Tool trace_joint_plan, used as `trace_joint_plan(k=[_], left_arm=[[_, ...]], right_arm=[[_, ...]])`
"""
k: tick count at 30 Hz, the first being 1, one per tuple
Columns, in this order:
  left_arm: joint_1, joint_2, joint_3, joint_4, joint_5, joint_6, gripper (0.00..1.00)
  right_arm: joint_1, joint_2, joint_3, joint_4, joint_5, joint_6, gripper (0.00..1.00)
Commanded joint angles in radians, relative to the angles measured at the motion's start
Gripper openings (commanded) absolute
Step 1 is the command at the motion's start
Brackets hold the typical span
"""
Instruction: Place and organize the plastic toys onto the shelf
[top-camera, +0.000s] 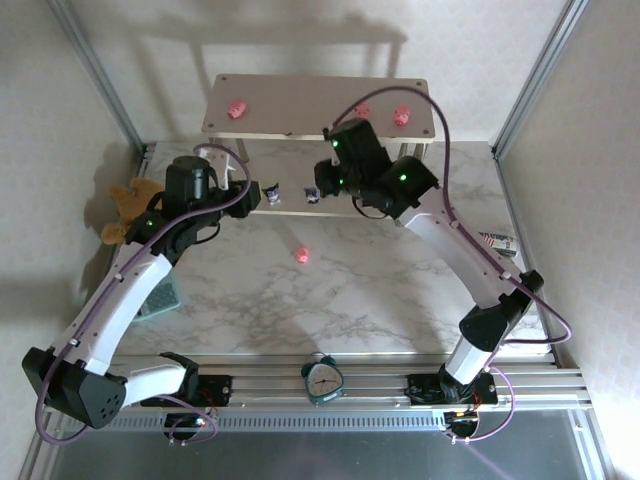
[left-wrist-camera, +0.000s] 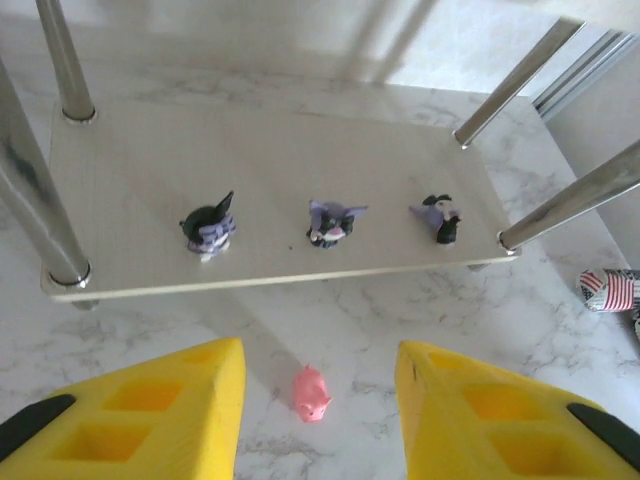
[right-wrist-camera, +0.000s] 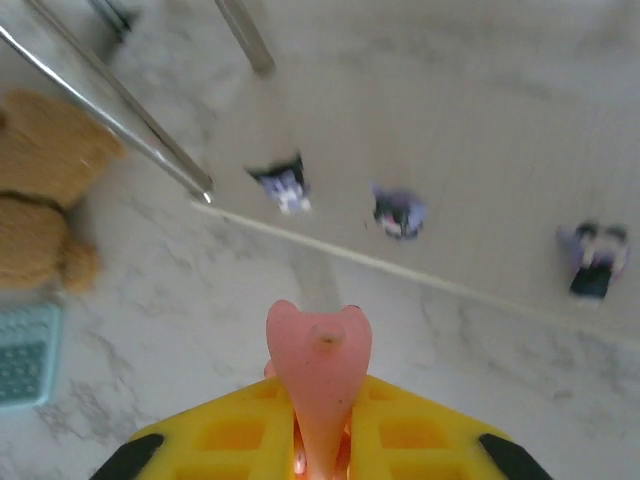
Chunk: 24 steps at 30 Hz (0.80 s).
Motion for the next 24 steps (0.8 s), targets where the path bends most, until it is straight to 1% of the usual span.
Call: trace_joint_plan(k=[1, 5, 9, 11, 13, 20, 24], left_arm=[[0.01, 0.021, 0.053, -0.022, 0.026, 0.022, 0.44], [0.01, 0.031, 0.075, -0.022, 0.032, 0.023, 0.44], [0.015, 0.033, 0.086, -0.038, 0.031, 0.031, 0.44], [0.018, 0.032, 0.086, -0.042, 0.029, 0.034, 0.44], [0.022, 0.031, 0.086, -0.043, 0.028, 0.035, 0.44], [0.036, 0.039, 0.093, -0.047, 0.035, 0.043, 0.45], [0.04, 0.047, 0.095, -0.046, 0.042, 0.046, 0.44]], right_arm=[[-0.002, 0.093, 0.173, -0.088, 0.053, -0.108, 0.18], [-0.018, 0.194, 0.355, -0.101, 0.067, -0.152, 0.19], [-0.039, 0.272, 0.484, -0.112, 0.073, -0.17, 0.19], [-0.039, 0.294, 0.514, -0.111, 0.074, -0.175, 0.19], [-0.067, 0.299, 0.517, -0.093, 0.081, -0.182, 0.19], [-0.076, 0.307, 0.527, -0.027, 0.128, -0.22, 0.19], [-0.086, 0.337, 0.566, -0.035, 0.156, -0.244, 0.2]])
